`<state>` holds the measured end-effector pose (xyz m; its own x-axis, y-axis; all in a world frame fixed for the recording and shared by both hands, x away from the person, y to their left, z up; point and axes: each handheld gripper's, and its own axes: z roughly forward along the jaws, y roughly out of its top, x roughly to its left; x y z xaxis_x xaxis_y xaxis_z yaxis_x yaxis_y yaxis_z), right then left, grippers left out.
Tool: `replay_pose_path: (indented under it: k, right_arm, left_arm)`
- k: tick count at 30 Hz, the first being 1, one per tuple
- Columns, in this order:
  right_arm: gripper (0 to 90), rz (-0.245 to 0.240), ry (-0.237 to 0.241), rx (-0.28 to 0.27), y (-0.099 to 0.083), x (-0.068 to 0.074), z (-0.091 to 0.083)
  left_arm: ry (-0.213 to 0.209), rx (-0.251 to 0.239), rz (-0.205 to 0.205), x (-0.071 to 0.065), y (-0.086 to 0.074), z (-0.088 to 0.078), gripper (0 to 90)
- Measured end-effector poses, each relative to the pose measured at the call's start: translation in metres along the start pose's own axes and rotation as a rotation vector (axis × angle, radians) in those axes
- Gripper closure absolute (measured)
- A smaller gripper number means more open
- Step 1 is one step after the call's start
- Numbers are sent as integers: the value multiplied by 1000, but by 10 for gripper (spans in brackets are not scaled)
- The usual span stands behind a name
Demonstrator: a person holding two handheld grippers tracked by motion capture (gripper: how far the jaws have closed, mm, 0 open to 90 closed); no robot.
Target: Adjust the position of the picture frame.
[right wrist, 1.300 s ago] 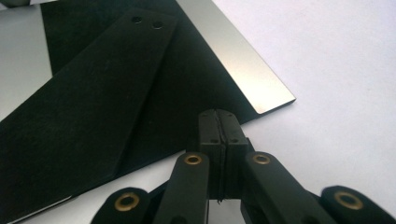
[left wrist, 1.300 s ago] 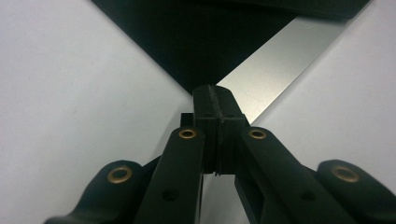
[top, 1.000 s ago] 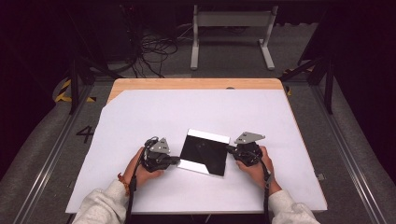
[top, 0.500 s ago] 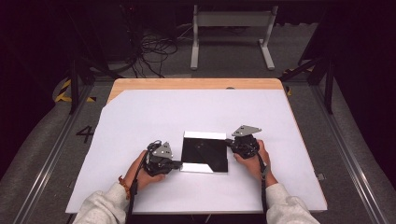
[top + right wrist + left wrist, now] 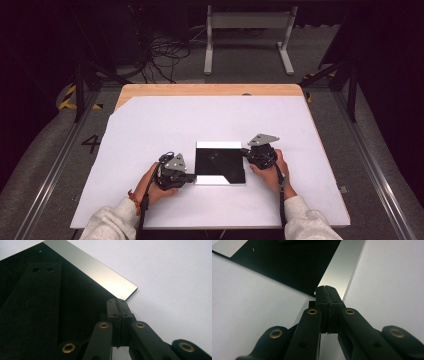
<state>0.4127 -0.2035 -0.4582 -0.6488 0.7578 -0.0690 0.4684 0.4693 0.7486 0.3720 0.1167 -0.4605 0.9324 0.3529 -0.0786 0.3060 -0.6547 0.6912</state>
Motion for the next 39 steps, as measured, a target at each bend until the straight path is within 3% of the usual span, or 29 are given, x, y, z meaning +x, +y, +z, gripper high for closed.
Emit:
replay_pose_path:
  k: [5,11,21,34,39]
  right_arm:
    - [900,2,21,-6,-5,3,-5]
    - [900,-29,42,-3,-12,11,-14]
    - [900,-53,77,23,-22,26,-30]
    - [900,-56,103,22,-25,27,-34]
    - [900,-51,99,15,-26,25,-37]
  left_arm:
    - [2,2,11,0,0,0,899]
    - [20,9,29,-2,1,0,899]
    - [21,12,23,-1,1,0,898]
    - [22,2,19,0,-1,-1,878]
    - [41,-6,20,-1,-6,-6,863]
